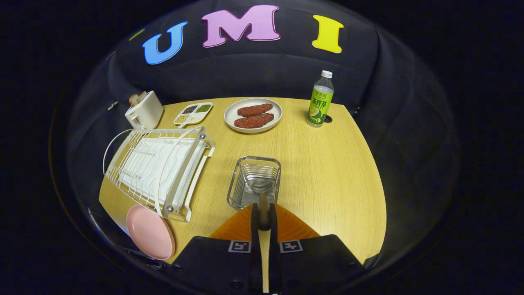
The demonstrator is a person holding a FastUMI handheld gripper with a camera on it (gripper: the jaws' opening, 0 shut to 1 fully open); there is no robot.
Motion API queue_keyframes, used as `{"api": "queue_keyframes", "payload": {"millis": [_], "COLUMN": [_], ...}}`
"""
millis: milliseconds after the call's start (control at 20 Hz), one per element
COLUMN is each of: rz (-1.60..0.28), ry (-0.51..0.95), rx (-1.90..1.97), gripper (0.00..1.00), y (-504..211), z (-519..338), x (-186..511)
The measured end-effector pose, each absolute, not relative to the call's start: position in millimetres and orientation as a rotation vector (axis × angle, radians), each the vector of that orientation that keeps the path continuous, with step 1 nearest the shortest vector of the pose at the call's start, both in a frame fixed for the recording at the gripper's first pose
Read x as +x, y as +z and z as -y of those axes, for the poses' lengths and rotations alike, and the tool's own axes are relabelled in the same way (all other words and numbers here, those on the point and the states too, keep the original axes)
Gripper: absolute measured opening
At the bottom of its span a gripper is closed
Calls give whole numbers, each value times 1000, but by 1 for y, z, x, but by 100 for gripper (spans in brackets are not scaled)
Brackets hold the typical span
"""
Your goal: Take the plate from the dish rack, then take the spoon from the basket and place it into the plate.
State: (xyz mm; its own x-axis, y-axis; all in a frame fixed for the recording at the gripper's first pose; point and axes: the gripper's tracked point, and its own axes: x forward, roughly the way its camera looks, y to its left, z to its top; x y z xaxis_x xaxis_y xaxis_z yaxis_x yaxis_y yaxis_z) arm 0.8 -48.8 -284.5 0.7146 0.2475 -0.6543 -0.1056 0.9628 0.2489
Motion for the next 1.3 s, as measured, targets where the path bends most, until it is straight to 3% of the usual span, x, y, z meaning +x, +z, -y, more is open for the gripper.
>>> {"api": "queue_keyframes", "payload": {"millis": [400,700,1050,1300], "rz": [-695,-598,-486,-499], "ry": [139,149,336,523], "rx": [204,204,219,214], "gripper": [10,10,10,10], "y": [-240,-162,-70,-63], "z": [57,59,-13,-100], "x": [3,-14,-60,-98]}}
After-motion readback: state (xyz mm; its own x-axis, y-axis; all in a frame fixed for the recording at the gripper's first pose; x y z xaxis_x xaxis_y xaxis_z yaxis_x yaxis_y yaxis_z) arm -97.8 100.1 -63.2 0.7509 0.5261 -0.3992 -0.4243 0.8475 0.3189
